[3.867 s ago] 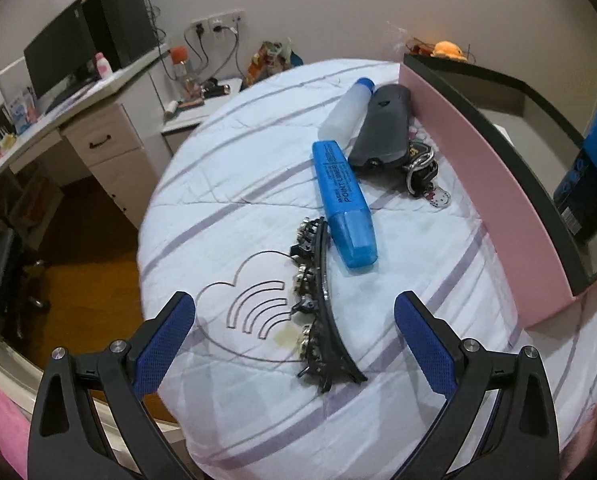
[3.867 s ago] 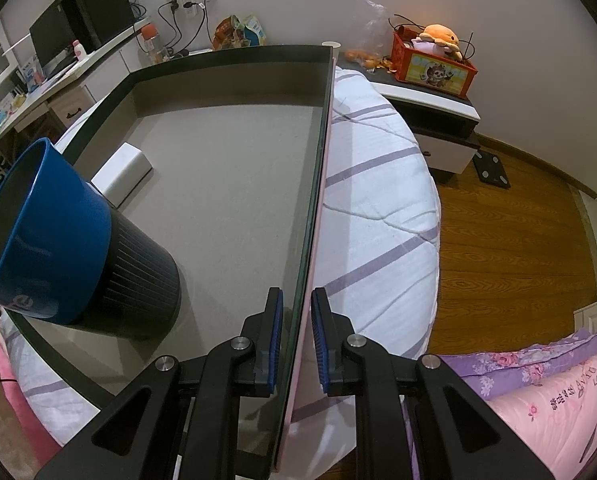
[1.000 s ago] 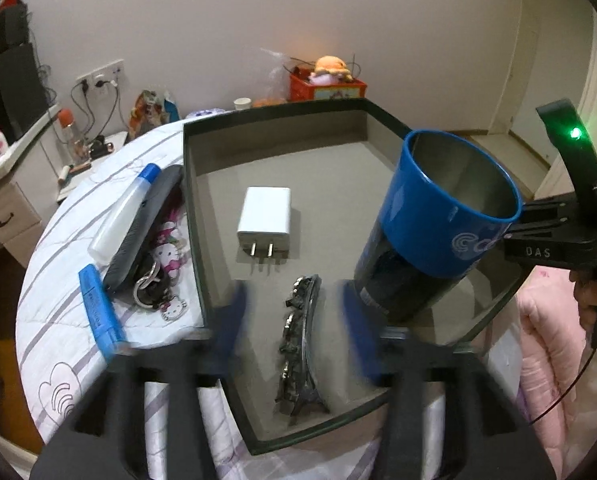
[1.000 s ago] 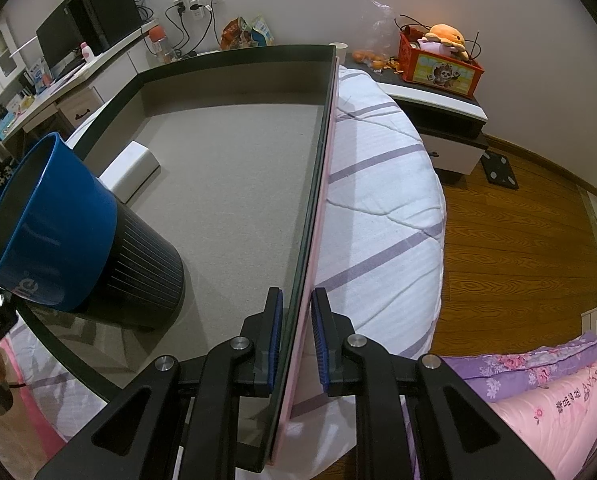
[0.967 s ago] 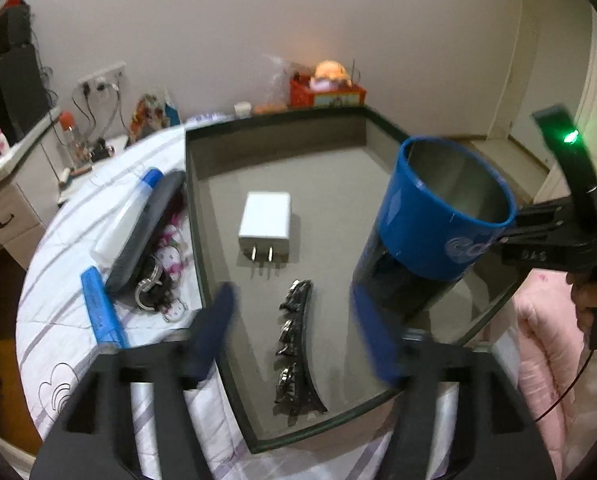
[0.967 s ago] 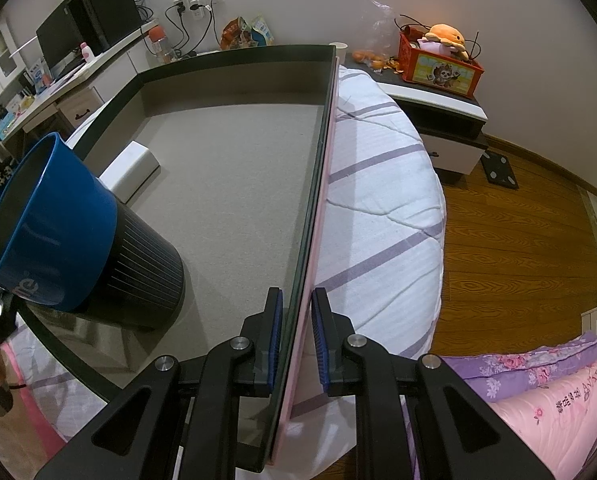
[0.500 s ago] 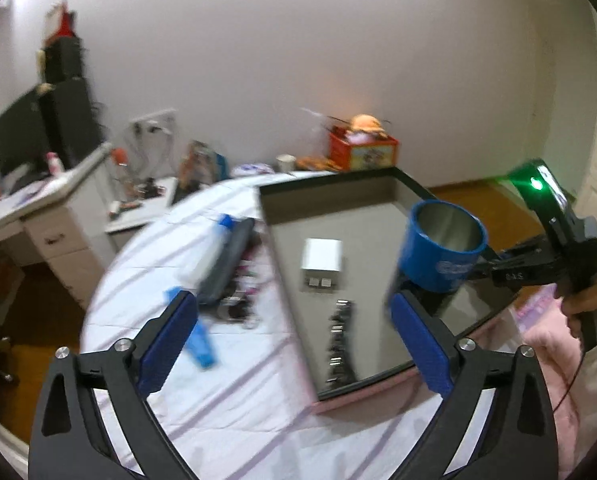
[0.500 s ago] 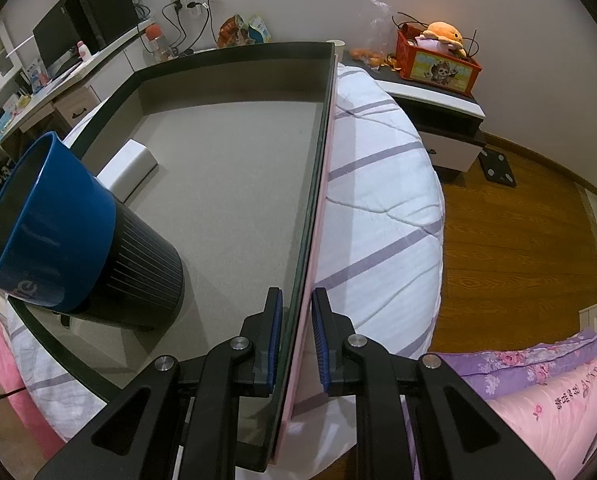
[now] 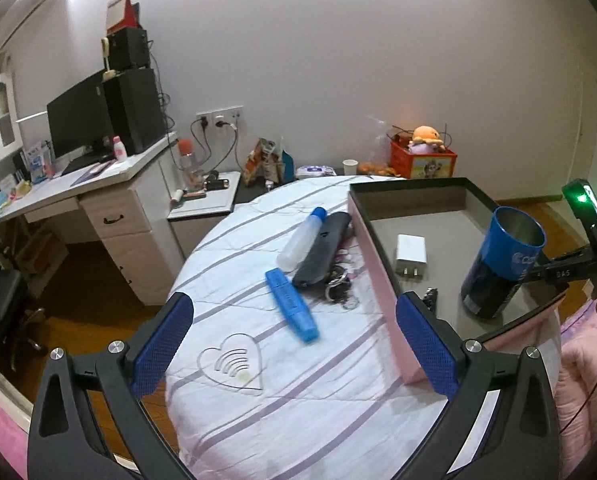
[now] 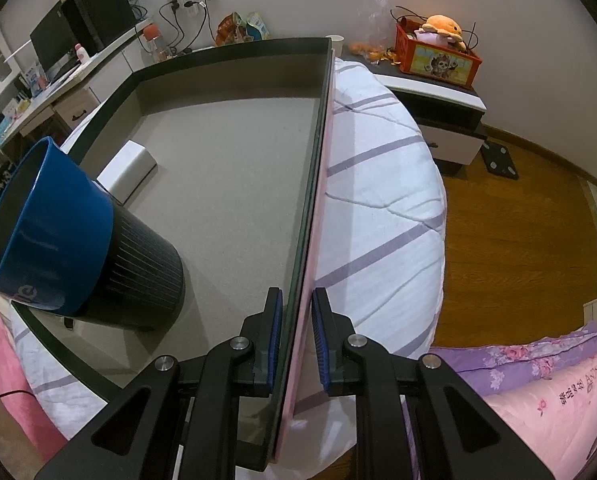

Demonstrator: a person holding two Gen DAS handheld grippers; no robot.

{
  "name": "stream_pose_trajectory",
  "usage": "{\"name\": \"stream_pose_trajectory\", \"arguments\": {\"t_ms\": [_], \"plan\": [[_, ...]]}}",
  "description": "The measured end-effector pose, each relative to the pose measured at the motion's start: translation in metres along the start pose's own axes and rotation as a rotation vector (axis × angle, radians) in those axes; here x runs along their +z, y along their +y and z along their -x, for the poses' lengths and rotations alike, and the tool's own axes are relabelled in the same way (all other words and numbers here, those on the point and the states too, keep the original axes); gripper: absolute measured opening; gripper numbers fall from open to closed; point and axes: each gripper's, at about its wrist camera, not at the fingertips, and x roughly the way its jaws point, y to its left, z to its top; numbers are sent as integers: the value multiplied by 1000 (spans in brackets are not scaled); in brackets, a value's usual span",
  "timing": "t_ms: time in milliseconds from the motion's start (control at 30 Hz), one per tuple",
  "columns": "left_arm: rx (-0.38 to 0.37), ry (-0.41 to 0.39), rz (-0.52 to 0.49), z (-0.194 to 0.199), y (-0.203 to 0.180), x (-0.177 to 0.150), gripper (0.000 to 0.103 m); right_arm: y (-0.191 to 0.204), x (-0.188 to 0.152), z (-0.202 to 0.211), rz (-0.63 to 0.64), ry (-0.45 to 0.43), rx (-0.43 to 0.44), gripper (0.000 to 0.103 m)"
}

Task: Organize rigid objects
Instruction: 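Move the left tool back to the blue highlighter on the bed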

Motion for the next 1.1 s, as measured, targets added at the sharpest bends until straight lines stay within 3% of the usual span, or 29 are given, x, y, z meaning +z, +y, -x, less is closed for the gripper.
{"name": "stream_pose_trajectory", "arguments": {"t_ms": [800, 1100], "plan": [[-24, -30, 16, -7, 25, -15, 102, 12, 2, 18, 48, -28, -81, 11], [-53, 11, 44, -22, 37, -18, 102, 16, 6, 16, 61, -17, -106, 11]]}}
